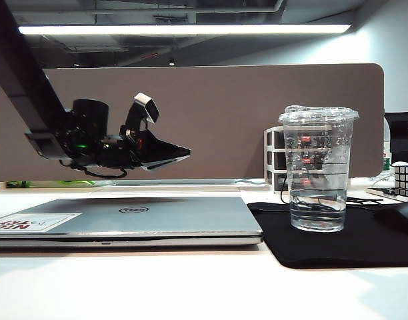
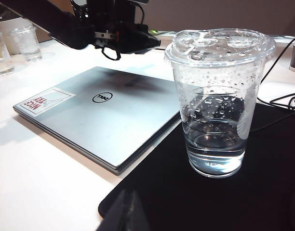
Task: Pick up the coffee cup and place it on the right side of the laptop.
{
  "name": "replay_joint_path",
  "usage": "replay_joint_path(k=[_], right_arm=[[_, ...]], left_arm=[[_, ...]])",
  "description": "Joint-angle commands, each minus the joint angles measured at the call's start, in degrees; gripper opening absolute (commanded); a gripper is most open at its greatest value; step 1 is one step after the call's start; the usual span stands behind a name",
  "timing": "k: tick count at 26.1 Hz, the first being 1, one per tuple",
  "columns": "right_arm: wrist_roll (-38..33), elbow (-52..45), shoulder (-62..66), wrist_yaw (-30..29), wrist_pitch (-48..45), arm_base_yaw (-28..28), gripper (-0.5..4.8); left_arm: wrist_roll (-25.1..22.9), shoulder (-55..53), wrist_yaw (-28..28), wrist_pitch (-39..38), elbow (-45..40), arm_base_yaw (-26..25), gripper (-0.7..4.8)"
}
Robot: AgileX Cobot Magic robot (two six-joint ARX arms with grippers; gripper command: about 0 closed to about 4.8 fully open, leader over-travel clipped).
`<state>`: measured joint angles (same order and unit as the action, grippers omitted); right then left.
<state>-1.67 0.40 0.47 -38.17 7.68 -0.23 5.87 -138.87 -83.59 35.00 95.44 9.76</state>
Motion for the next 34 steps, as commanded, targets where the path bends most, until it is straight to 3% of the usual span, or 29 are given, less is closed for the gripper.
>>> replay_joint_path(k=[1, 3, 5, 12, 15, 23, 25, 26, 31, 34], right_arm=[[0.17, -0.35, 0.15, -0.39, -0.39, 0.00, -0.01], [0.17, -0.35, 0.17, -0.37, -0.39, 0.00, -0.01], [0.17, -0.35, 0.17, -0.37, -0.39, 0.00, -0.01], [0.17, -0.35, 0.17, -0.57, -0.39, 0.00, -0.01], [0.17, -0.35, 0.17, -1.09, -0.39, 0.00, -0.01], [0.17, -0.35, 0.17, -1.84, -0.39, 0.02, -0.01], [0.17, -0.35, 0.17, -1.86, -0.39, 0.02, -0.01], [0.20, -0.35, 0.17, -1.77, -0.39, 0.02, -0.01], [0.17, -0.35, 0.13, -1.81, -0.42, 0.04, -0.01], [0.20, -0.35, 0.13, -1.86, -0.42, 0.02, -0.01]], left_arm=[[-6.05, 3.74, 9.40, 2.08, -5.62, -0.42, -0.05], [-11.72, 8.61, 18.51, 2.64, -13.60, -0.74, -0.05], [-13.42, 12.31, 25.53, 4.92, -19.61, -0.96, -0.05], [-13.44, 22.82, 35.80, 8.90, -34.58, -4.02, -0.05], [-14.01, 27.15, 36.44, 12.72, -42.36, -7.21, -0.05], [-9.25, 35.58, 41.00, 26.77, -60.17, -14.47, -0.05], [-7.26, 37.42, 43.82, 31.65, -64.37, -15.63, -0.05], [-3.52, 39.65, 47.01, 35.34, -68.83, -16.24, -0.05], [-3.89, 45.57, 55.49, 47.71, -82.73, -16.26, -0.05], [-3.87, 48.52, 59.04, 48.22, -88.50, -16.26, -0.05]])
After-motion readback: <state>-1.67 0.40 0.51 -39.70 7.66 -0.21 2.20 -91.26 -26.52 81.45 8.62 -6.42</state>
